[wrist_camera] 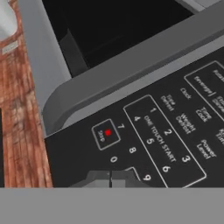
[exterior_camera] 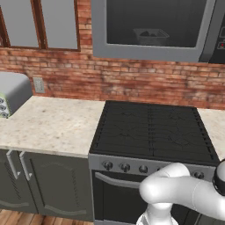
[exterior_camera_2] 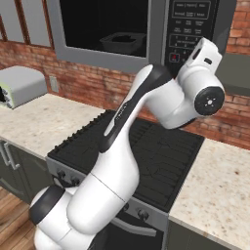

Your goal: Place the tupperware containing the fish and eggplant meal in the microwave. Close the microwave door and press the start button to reheat the meal.

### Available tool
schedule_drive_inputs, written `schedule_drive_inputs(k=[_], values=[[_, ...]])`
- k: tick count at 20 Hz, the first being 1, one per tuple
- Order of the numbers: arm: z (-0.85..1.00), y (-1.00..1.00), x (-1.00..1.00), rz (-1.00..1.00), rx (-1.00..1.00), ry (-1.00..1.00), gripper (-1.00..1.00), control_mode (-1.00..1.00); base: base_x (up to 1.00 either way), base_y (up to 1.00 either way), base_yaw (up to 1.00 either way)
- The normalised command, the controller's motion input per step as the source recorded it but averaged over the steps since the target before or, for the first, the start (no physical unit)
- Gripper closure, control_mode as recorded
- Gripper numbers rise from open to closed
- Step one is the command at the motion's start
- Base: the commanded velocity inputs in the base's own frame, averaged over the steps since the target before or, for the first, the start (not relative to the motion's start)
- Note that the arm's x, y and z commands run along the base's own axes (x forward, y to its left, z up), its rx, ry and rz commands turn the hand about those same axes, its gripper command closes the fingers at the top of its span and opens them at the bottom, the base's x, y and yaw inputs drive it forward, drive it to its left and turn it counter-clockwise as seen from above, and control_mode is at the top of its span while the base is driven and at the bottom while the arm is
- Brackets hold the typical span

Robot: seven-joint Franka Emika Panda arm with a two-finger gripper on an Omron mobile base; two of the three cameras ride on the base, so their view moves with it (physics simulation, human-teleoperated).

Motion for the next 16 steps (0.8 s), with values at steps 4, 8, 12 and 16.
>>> schedule_drive_inputs(k=[4, 8, 12, 16], values=[[0.00, 0.00, 0.27, 0.00, 0.00, 0.00, 1.00, -1.00, 0.00, 0.00, 0.00], [0.00, -0.10, 0.26, 0.00, 0.00, 0.00, 1.00, -1.00, 0.00, 0.00, 0.00], [0.00, -0.19, 0.24, 0.00, 0.00, 0.00, 1.00, -1.00, 0.00, 0.00, 0.00], [0.00, -0.17, 0.23, 0.00, 0.00, 0.00, 1.00, -1.00, 0.00, 0.00, 0.00]])
